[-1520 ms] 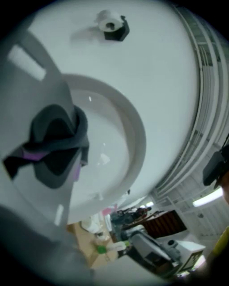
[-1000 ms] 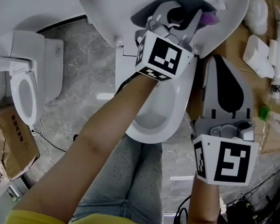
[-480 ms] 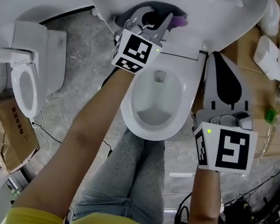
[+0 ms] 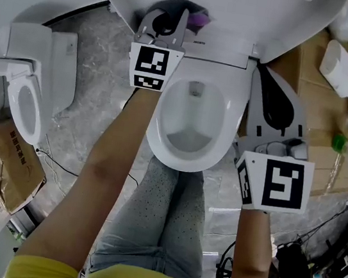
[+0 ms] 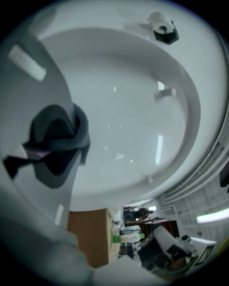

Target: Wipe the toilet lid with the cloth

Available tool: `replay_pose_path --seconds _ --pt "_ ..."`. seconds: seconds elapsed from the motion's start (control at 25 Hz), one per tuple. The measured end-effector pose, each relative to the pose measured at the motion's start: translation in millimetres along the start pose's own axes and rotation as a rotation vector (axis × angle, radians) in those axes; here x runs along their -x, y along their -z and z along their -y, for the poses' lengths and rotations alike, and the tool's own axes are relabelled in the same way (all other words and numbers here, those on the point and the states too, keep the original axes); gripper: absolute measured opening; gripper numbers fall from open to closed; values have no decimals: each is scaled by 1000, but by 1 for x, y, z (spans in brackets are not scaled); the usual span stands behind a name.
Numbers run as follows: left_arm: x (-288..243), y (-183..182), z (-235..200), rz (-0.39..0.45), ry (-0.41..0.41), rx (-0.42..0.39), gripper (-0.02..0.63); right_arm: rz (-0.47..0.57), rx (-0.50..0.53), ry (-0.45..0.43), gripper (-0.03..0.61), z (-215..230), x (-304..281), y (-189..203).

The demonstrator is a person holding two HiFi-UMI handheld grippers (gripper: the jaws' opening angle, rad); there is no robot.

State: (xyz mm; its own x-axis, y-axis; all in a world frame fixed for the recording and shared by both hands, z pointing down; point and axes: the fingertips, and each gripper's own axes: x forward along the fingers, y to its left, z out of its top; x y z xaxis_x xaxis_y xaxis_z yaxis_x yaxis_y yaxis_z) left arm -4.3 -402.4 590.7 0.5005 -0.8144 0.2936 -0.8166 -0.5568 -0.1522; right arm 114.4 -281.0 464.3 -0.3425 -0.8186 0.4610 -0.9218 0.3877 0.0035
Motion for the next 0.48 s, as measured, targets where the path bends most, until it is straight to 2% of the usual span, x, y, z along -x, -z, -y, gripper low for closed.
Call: replay_pose_path --seconds 0.28,0.4,0.48 --pt "-65 -10 133 7 303 -105 18 -48 -2 66 16 24 16 23" --pt "-86 -1 182 -35 423 -209 18 -55 3 82 15 29 23 26" --pt "-89 12 194 -69 466 -264 18 -62 1 86 15 29 26 30"
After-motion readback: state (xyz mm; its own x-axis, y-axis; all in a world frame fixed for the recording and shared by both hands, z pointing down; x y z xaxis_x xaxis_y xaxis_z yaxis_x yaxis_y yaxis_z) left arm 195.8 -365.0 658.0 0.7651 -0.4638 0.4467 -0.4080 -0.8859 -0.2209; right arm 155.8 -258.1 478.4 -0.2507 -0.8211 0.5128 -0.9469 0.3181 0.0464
